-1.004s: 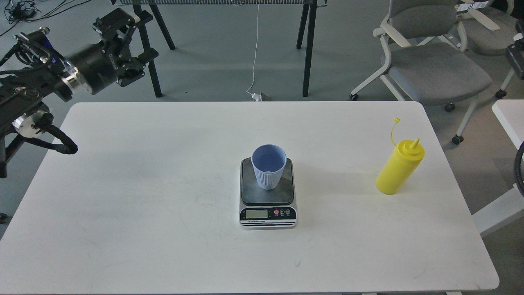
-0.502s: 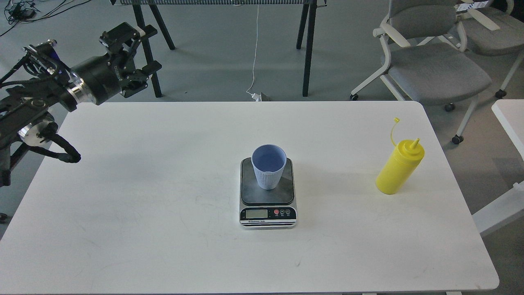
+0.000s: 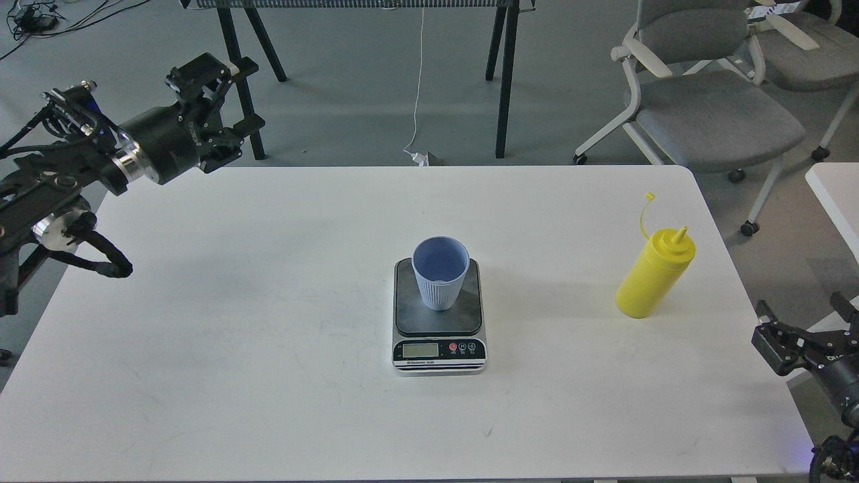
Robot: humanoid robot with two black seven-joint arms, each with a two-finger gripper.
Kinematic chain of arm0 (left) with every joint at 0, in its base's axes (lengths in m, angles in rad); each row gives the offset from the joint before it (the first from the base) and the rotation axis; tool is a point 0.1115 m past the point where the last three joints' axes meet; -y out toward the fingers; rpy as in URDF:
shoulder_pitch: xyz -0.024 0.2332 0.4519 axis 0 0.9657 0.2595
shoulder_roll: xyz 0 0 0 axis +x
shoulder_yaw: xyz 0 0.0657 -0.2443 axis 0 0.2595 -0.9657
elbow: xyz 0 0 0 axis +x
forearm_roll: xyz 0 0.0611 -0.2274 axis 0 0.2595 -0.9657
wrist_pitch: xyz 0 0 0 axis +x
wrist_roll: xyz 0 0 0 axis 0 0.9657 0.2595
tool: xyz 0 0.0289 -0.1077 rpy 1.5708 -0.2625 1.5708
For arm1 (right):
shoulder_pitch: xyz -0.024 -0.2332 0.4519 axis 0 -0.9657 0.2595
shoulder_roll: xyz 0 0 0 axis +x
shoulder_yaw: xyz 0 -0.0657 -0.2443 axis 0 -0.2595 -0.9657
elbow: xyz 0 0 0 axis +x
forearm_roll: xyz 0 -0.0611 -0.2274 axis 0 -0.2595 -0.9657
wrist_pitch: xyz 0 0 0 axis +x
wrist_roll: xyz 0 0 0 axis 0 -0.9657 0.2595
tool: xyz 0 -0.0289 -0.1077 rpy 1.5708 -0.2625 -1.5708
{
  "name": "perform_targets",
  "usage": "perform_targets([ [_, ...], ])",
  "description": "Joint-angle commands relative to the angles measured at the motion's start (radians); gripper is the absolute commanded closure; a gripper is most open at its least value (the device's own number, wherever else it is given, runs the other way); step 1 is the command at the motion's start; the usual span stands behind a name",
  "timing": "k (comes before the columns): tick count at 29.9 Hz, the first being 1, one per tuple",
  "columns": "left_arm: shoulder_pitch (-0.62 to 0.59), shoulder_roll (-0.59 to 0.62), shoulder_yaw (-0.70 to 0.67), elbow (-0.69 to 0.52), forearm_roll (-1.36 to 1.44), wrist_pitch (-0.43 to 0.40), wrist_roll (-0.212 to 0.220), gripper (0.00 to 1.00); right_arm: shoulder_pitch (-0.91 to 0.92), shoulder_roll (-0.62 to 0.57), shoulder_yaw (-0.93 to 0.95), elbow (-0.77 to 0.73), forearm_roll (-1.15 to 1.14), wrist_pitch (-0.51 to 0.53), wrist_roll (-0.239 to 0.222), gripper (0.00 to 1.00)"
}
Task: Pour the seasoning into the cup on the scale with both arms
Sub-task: 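Move the right gripper to the yellow squeeze bottle and grasp it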
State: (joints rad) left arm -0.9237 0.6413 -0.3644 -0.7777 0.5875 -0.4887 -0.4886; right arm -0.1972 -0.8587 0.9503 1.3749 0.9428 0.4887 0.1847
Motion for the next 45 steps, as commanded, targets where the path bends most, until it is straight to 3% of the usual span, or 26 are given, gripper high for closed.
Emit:
perform_targets([
  [1,0.002,-0.002,0.001,0.000,0.000,0.000,0.000,0.01,-0.002,0.075,-0.002,-0.031,-0.070,0.000,-0.002,0.01],
  [9,0.022,-0.002,-0.001,0.000,0.000,0.000,0.000,0.01,0.033,0.211,-0.005,-0.092,-0.196,0.000,-0.002,0.00],
  [23,0.031,-0.002,-0.001,0.000,0.000,0.000,0.000,0.01,0.156,0.348,-0.030,-0.237,-0.288,0.000,-0.004,0.01],
  [45,0.054,-0.002,-0.002,0.000,0.000,0.000,0.000,0.01,0.286,0.464,-0.081,-0.381,-0.326,0.000,-0.004,0.01],
])
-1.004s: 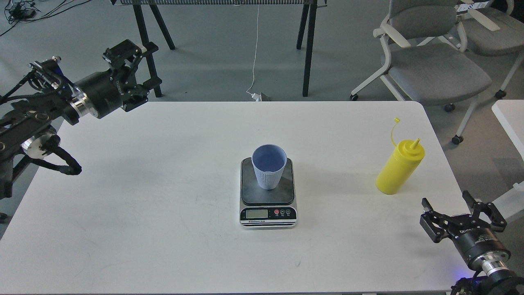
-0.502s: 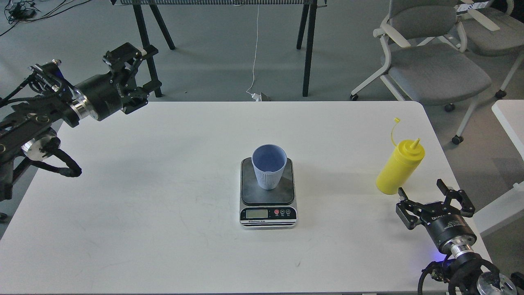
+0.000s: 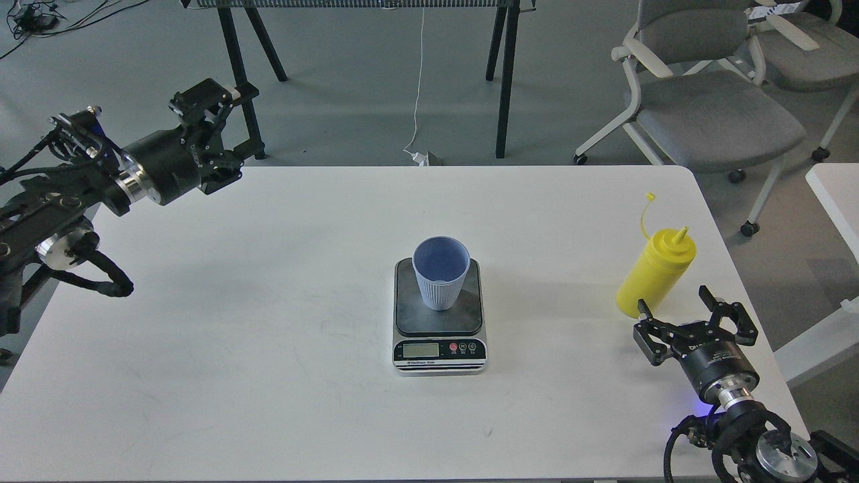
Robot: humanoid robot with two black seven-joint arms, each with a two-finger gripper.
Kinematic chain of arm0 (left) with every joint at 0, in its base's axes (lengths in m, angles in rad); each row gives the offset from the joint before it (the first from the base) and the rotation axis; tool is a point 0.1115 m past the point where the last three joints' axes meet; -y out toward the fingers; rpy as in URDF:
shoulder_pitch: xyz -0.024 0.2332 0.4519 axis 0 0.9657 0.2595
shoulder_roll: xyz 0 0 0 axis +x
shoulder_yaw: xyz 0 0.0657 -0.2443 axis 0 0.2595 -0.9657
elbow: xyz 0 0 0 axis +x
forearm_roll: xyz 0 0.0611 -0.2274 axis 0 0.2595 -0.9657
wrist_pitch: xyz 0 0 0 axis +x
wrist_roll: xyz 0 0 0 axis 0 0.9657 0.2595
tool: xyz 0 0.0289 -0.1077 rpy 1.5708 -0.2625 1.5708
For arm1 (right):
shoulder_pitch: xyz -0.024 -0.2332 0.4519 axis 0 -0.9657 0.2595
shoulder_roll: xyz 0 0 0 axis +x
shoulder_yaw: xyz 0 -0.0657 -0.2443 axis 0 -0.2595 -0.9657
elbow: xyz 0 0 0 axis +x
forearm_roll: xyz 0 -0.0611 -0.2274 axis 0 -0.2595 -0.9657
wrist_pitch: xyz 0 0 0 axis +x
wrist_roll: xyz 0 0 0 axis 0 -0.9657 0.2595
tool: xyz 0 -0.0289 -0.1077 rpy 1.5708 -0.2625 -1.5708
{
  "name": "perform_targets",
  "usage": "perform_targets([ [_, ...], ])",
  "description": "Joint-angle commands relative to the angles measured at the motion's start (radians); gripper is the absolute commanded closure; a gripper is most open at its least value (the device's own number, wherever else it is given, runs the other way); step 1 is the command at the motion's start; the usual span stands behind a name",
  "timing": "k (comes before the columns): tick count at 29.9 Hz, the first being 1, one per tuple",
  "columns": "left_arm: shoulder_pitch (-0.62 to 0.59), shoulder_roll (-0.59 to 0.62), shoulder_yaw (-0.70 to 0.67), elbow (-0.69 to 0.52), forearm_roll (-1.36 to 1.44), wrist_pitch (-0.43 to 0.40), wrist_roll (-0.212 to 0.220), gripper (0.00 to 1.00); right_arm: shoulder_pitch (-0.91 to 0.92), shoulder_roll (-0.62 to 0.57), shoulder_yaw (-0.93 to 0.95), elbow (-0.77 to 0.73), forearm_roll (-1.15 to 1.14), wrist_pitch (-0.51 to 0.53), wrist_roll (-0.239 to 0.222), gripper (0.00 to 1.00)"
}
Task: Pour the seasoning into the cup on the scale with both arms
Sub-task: 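Move the right gripper to the yellow squeeze bottle and grasp it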
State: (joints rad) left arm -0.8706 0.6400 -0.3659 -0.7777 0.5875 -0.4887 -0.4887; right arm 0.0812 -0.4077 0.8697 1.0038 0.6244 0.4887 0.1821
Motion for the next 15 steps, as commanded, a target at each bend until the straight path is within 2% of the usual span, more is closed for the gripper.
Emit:
perform_targets([
  [1,0.001,0.000,-0.001,0.000,0.000,0.000,0.000,0.01,0.009,0.020,0.000,-0.010,-0.008,0.000,-0.001,0.01],
  [15,0.013,0.000,-0.002,0.000,-0.002,0.000,0.000,0.01,0.071,0.076,-0.021,-0.100,-0.049,0.000,0.000,0.01],
])
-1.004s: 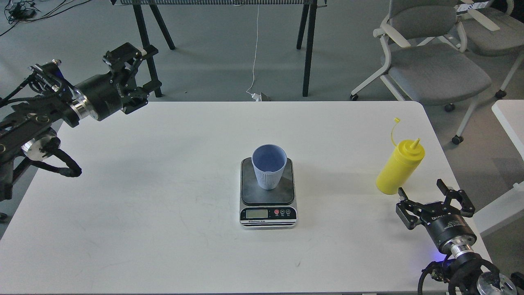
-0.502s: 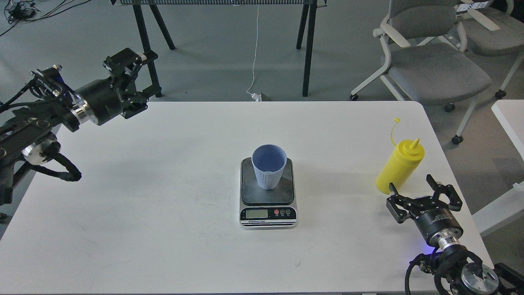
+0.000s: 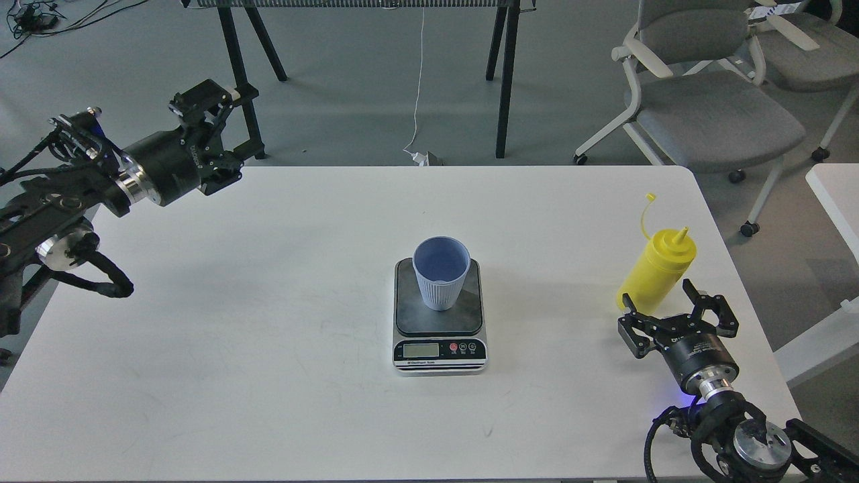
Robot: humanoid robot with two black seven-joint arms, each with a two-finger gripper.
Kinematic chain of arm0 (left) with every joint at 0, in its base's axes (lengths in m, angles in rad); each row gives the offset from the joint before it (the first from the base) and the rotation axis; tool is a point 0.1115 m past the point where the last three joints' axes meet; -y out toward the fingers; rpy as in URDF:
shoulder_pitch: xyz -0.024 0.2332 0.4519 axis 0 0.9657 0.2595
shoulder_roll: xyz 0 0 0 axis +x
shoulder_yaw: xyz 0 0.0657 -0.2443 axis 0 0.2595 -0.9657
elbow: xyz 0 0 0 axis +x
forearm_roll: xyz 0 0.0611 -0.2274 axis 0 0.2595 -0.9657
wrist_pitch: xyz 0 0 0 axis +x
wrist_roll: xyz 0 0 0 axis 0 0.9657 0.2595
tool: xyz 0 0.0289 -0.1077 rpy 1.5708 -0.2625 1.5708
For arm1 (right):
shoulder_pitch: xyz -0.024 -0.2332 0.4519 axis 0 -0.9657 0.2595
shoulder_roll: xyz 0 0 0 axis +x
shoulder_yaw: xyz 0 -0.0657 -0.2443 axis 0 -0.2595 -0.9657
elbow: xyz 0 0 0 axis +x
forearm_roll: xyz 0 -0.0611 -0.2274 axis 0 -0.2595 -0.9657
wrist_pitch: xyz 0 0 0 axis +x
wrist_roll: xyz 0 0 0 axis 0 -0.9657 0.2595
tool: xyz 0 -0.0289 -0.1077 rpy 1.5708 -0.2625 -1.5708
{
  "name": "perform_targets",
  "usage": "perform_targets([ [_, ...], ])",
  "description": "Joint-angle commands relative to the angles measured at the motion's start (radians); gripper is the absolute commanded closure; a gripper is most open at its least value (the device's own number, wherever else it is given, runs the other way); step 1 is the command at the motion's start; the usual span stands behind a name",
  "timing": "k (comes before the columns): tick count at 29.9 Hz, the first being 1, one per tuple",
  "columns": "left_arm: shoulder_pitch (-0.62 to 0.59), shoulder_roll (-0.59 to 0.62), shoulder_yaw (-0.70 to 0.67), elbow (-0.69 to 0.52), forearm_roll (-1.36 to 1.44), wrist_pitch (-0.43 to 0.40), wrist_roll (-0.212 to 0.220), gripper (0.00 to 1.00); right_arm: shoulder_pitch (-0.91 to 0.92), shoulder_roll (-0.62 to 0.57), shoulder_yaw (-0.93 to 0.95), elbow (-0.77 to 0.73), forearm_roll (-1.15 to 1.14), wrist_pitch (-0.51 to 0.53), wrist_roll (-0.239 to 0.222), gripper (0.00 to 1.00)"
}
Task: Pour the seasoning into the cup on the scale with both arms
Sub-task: 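Move the right gripper to the yellow squeeze bottle and grasp it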
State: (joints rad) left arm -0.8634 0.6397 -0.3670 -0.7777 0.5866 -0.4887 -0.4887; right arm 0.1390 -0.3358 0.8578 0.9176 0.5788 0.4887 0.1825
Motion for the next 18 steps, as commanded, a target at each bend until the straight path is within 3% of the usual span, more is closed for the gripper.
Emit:
perform_targets([
  [1,0.006,-0.002,-0.001,0.000,0.001,0.000,0.000,0.01,0.017,0.006,-0.011,-0.014,-0.004,0.000,0.002,0.01],
  [18,0.017,-0.002,0.000,0.000,0.001,0.000,0.000,0.01,0.097,0.008,-0.013,-0.078,-0.004,0.000,0.011,0.01],
])
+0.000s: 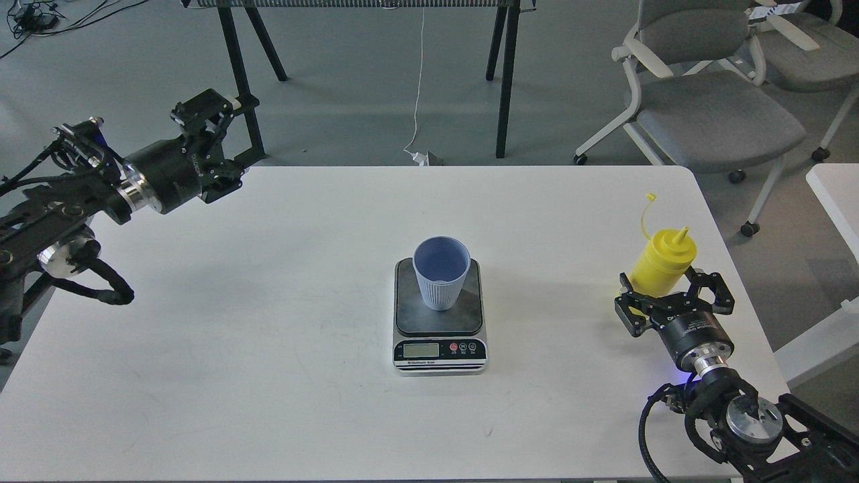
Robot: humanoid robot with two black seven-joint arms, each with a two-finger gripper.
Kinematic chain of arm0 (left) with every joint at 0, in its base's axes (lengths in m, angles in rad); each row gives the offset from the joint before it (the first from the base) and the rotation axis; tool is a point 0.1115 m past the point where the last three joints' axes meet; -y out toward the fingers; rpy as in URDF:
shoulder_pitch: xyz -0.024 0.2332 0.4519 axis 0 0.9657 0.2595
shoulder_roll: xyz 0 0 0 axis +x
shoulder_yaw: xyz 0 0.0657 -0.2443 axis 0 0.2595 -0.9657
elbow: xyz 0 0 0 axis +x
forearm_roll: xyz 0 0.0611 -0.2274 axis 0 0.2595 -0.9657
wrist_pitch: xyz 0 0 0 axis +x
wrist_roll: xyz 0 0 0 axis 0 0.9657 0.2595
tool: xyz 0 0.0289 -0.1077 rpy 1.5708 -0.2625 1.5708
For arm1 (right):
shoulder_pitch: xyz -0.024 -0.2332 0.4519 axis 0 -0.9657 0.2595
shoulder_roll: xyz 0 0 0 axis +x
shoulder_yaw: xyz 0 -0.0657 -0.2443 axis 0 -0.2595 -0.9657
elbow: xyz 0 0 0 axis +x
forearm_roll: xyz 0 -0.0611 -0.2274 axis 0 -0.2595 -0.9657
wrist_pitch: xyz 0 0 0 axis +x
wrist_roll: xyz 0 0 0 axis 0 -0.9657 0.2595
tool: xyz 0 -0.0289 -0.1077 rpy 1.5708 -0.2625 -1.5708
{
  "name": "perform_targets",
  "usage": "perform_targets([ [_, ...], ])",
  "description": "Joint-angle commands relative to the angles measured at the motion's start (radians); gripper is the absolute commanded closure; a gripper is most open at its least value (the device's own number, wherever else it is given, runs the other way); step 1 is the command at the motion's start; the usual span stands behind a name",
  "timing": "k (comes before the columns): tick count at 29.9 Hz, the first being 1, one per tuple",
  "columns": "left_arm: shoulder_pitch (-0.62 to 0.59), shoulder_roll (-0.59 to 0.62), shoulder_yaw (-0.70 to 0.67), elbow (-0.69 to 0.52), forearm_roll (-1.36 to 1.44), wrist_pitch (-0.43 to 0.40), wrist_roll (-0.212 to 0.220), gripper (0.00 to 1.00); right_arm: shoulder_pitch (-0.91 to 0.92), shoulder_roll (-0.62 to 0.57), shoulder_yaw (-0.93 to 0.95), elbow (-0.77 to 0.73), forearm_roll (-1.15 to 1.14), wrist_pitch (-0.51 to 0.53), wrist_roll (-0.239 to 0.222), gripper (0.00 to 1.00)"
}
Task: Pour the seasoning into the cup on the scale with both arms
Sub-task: 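Move the right gripper to the yellow squeeze bottle and grasp it, then lift the yellow bottle and tip it nozzle-down above the blue cup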
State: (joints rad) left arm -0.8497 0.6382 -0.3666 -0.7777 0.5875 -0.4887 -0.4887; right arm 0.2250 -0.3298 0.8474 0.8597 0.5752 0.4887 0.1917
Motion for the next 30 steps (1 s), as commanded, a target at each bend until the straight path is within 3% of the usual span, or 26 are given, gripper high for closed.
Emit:
perform_targets([
  [1,0.004,0.000,0.000,0.000,0.000,0.000,0.000,0.01,0.014,0.005,-0.002,-0.025,0.000,0.000,0.002,0.01],
  [8,0.008,0.000,0.000,0.000,0.000,0.000,0.000,0.01,0.027,0.008,-0.027,-0.039,-0.003,0.000,0.003,0.06],
  [11,0.008,0.000,0.000,0.000,-0.001,0.000,0.000,0.01,0.027,0.008,-0.033,-0.039,-0.003,0.000,0.006,0.17],
  [13,0.008,0.000,-0.002,0.000,-0.002,0.000,0.000,0.01,0.027,0.008,-0.033,-0.039,-0.006,0.000,0.008,0.34],
  [16,0.012,0.000,0.000,0.000,0.000,0.000,0.000,0.01,0.027,0.015,-0.031,-0.038,-0.034,0.000,0.014,0.68],
  [17,0.017,0.000,-0.002,0.000,0.000,0.000,0.000,0.01,0.028,0.021,-0.031,-0.038,-0.041,0.000,0.018,0.83],
  [20,0.020,0.000,-0.002,0.000,0.000,0.000,0.000,0.01,0.028,0.029,-0.031,-0.030,-0.044,0.000,0.018,0.97],
  [26,0.020,0.000,-0.003,0.000,-0.002,0.000,0.000,0.01,0.037,-0.004,0.010,0.080,-0.044,0.000,0.018,0.99],
  [30,0.020,0.000,-0.005,0.000,-0.002,0.000,0.000,0.01,0.157,-0.161,0.052,0.198,-0.099,0.000,0.018,0.99],
])
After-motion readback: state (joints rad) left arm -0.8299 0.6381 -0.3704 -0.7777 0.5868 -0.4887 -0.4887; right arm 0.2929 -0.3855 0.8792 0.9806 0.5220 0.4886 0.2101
